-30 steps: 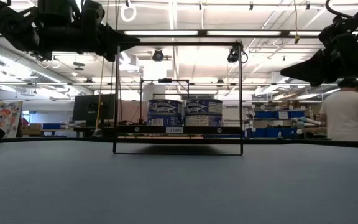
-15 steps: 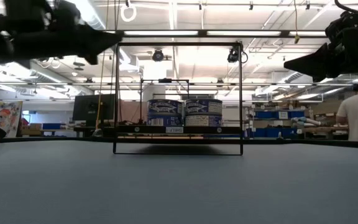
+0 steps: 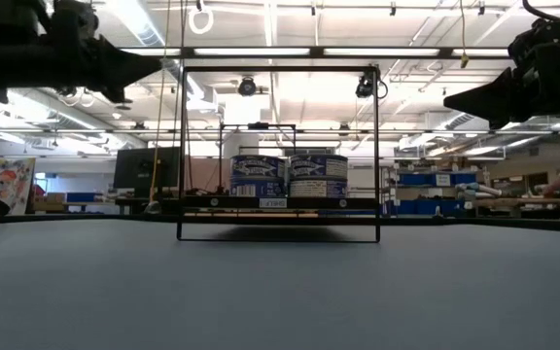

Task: Stack canned seafood by type on shelf
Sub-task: Return to Home Position

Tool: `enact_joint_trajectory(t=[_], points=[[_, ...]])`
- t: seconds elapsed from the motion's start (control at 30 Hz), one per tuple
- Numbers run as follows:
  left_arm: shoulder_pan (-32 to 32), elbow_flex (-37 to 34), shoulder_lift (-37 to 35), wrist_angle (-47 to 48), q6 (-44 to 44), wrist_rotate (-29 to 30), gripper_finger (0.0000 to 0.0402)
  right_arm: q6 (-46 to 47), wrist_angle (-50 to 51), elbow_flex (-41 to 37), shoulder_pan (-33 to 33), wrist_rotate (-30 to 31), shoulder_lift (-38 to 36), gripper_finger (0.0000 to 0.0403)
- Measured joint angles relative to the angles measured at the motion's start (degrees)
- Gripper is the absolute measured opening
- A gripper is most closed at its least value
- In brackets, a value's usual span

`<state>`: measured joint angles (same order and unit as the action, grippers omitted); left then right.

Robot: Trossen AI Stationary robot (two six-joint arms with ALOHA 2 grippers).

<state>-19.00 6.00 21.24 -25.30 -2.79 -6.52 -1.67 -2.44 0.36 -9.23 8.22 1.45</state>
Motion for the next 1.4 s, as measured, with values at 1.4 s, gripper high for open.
enact_joint_trajectory(t=[1.4], points=[[20.5,-5.5,-20.8,22.1,-1.6,25.4,0.0007,0.5,-0.6,0.0,-3.1,-0.2,3.6,0.0014]])
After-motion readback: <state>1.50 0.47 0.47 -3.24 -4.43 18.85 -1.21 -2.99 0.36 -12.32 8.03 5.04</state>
